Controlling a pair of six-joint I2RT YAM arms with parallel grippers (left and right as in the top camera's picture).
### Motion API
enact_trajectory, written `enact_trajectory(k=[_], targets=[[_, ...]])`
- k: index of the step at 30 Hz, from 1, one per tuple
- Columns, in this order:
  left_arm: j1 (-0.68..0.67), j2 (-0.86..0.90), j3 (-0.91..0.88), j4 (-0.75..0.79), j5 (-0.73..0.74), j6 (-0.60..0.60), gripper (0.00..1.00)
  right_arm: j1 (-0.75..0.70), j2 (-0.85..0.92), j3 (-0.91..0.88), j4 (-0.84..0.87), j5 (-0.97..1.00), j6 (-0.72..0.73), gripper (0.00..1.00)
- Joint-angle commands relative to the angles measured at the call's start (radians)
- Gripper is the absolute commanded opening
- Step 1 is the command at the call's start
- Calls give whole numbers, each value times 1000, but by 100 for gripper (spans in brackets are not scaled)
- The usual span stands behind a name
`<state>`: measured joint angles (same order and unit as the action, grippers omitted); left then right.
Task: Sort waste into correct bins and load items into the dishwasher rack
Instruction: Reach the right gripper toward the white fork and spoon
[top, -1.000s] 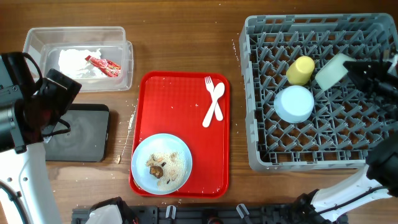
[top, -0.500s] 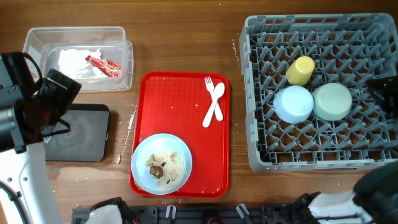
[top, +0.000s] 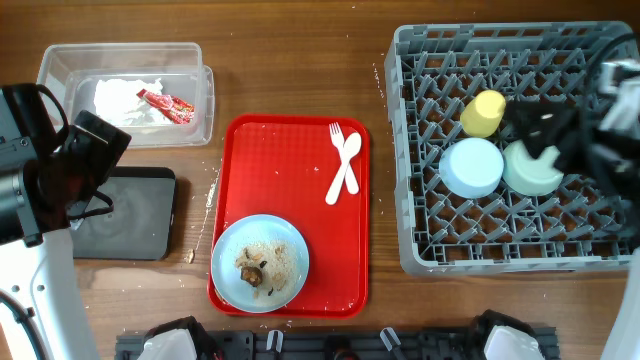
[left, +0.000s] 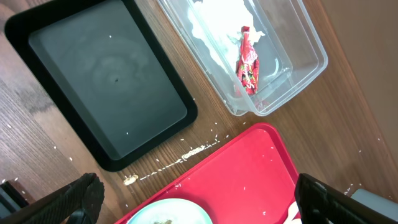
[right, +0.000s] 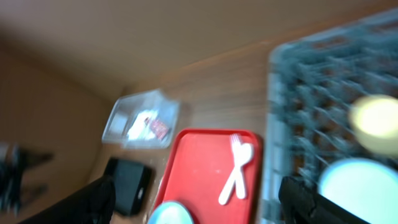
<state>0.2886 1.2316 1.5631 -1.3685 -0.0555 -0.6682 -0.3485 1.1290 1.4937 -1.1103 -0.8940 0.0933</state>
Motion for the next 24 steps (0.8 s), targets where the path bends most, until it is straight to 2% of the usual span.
enact_trajectory(k=[1, 8, 10, 11, 13, 20, 24], targets=[[2, 0, 0, 2, -10, 2, 100, 233, -14, -1, 43, 68, 31, 86], [2, 0, 0, 2, -10, 2, 100, 724, 124, -1, 111, 594, 280, 88], [2, 0, 1, 2, -10, 2, 100, 808, 183, -1, 153, 624, 302, 93], [2, 0, 0, 2, -10, 2, 100, 844, 224, -1, 190, 624, 330, 100], [2, 0, 1, 2, -10, 2, 100, 875, 283, -1, 227, 624, 385, 100], [2, 0, 0, 2, -10, 2, 100, 956, 472, -1, 319, 585, 380, 95], [2, 0, 1, 2, -10, 2, 100, 1020, 496, -1, 292, 698, 380, 95]])
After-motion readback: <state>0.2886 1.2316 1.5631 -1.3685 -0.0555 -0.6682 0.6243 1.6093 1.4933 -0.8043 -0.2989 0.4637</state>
